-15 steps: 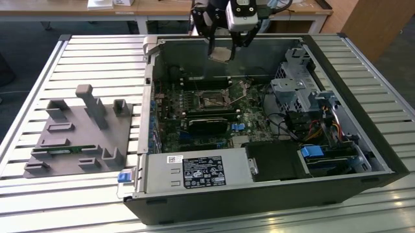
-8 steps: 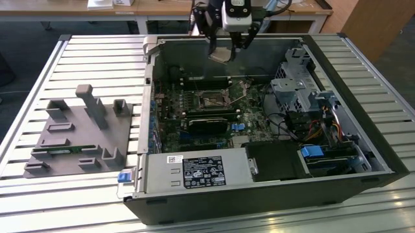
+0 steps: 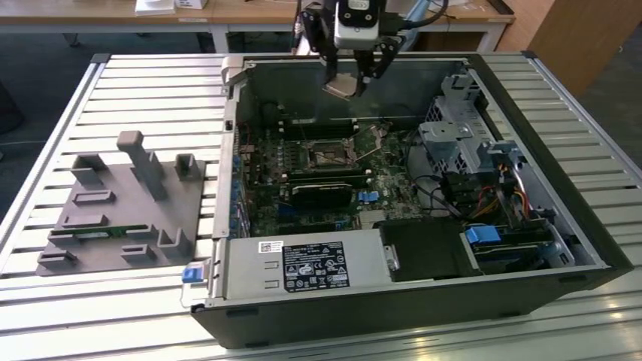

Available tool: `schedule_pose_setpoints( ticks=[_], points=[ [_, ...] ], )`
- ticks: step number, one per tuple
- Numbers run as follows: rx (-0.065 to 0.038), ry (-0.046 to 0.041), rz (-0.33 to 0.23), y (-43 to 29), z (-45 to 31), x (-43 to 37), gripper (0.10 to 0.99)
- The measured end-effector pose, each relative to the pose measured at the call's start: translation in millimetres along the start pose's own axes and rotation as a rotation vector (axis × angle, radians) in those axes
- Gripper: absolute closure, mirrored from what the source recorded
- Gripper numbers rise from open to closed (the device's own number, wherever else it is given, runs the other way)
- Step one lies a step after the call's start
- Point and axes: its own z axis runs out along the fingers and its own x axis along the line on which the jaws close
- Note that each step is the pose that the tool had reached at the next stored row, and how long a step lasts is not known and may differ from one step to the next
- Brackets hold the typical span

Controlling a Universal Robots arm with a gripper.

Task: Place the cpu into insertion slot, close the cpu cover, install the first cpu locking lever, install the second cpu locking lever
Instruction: 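Place the cpu into insertion slot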

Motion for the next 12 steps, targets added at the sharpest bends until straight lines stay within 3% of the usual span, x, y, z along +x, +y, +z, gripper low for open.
schedule_pose_setpoints(
  ticks=[12],
  points=[
    [-0.002, -0.0133, 0.142, -0.5, 1.7, 0.4, 0.549]
  ],
)
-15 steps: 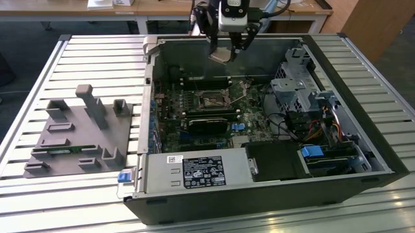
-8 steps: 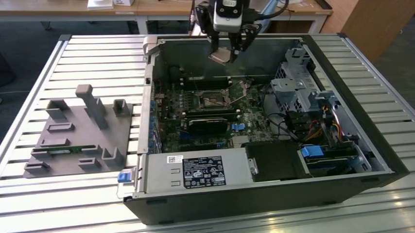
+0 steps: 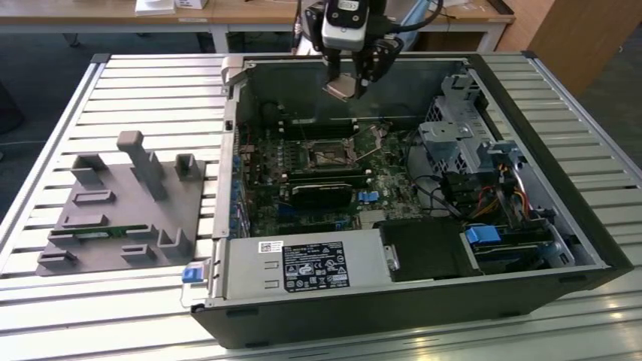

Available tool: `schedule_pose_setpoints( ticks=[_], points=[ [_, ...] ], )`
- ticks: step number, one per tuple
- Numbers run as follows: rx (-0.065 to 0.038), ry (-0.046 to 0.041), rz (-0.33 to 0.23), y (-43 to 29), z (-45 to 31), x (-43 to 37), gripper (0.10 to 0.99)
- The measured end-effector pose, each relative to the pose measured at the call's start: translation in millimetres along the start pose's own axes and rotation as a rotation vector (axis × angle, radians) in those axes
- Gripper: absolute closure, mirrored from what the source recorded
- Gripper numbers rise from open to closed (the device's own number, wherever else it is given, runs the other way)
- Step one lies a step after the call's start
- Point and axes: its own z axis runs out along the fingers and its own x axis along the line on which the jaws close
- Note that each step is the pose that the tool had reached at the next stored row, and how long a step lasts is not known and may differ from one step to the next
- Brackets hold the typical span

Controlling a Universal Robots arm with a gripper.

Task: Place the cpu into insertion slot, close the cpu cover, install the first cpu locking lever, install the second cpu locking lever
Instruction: 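Place the cpu into insertion slot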

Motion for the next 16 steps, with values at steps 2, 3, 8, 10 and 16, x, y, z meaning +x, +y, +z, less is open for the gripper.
schedule_pose_setpoints(
  ticks=[2, 3, 8, 10, 16],
  points=[
    [0.0, -0.0022, 0.025, -0.2, 0.3, 0.1, 0.549],
    [-0.001, -0.0034, 0.038, -0.3, 0.4, 0.2, 0.549],
    [-0.001, -0.0088, 0.093, -0.6, 1.7, 0.4, 0.549],
    [-0.001, -0.0104, 0.101, -0.8, 3.3, 0.4, 0.549],
    [0.001, -0.0131, 0.104, -1.0, 6.0, 0.4, 0.549]
  ],
)
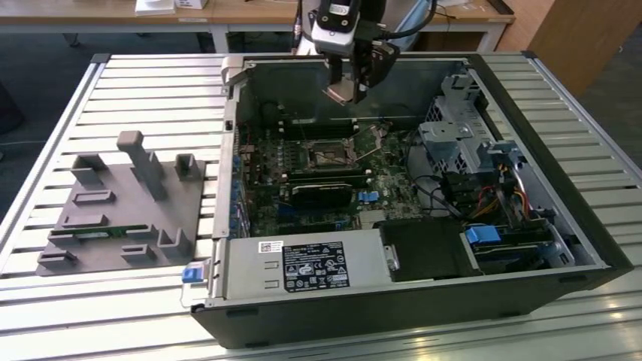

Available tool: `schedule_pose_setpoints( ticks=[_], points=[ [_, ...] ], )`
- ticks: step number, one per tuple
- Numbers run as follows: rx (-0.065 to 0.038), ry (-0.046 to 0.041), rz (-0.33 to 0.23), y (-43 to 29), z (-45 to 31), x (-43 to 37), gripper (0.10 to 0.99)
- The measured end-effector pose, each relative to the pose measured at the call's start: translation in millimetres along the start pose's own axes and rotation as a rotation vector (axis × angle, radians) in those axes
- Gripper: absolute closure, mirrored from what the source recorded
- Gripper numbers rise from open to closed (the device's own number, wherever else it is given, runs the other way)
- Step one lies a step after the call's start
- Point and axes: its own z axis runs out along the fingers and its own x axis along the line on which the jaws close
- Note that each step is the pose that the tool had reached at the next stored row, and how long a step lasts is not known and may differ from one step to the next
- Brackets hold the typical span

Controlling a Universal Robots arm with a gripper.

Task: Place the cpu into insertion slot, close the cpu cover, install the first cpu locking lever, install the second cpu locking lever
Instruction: 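Place the cpu into insertion slot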

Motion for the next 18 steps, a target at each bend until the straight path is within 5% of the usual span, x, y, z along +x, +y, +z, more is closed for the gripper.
schedule_pose_setpoints(
  ticks=[6, 14, 18],
  points=[
    [0.0, -0.001, 0.011, -0.2, 2.3, 0.0, 0.549],
    [-0.002, -0.0117, 0.135, -0.4, 4.3, -0.1, 0.549],
    [-0.002, -0.0132, 0.153, -0.6, 7.4, -0.1, 0.549]
  ],
)
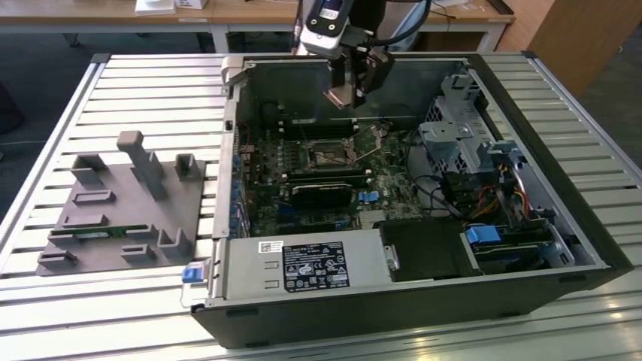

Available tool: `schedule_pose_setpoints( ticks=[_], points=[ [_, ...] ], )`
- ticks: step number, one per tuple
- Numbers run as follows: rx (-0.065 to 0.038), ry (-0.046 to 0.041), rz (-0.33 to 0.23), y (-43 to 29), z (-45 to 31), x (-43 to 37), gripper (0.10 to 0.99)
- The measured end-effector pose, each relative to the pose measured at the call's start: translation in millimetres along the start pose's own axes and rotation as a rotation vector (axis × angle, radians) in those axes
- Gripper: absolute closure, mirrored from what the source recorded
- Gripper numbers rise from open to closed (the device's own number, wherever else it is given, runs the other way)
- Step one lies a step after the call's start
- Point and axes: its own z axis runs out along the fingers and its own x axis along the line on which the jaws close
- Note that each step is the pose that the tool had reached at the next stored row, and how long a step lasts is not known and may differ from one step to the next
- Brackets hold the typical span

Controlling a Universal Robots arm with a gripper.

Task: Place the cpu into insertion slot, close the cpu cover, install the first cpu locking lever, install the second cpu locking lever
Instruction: 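Place the cpu into insertion slot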

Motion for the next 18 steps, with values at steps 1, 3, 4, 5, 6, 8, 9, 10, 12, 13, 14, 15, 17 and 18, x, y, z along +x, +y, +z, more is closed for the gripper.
schedule_pose_setpoints(
  ticks=[1, 3, 4, 5, 6, 8, 9, 10, 12, 13, 14, 15, 17, 18],
  points=[
    [0.0, -0.0003, 0.006, -0.1, 1.5, 0.0, 0.549],
    [0.0, -0.0034, 0.041, -0.3, 4.1, 0.0, 0.549],
    [0.0, -0.005, 0.059, -0.4, 5.4, 0.0, 0.549],
    [-0.001, -0.0065, 0.077, -0.6, 6.6, 0.0, 0.549],
    [-0.001, -0.008, 0.095, -0.7, 7.8, -0.1, 0.549],
    [-0.001, -0.0111, 0.131, -0.8, 9.9, -0.1, 0.549],
    [-0.002, -0.0126, 0.149, -0.9, 10.9, -0.1, 0.549],
    [-0.002, -0.0141, 0.167, -1.0, 11.9, -0.1, 0.549],
    [-0.002, -0.0175, 0.204, -1.1, 13.5, -0.1, 0.549],
    [-0.003, -0.019, 0.222, -1.2, 14.3, -0.1, 0.549],
    [-0.003, -0.0205, 0.24, -1.3, 15.1, -0.2, 0.549],
    [-0.003, -0.0221, 0.258, -1.3, 15.8, -0.2, 0.549],
    [-0.004, -0.0251, 0.293, -1.5, 17.2, -0.2, 0.549],
    [-0.004, -0.0266, 0.311, -1.5, 17.9, -0.2, 0.549]
  ],
)
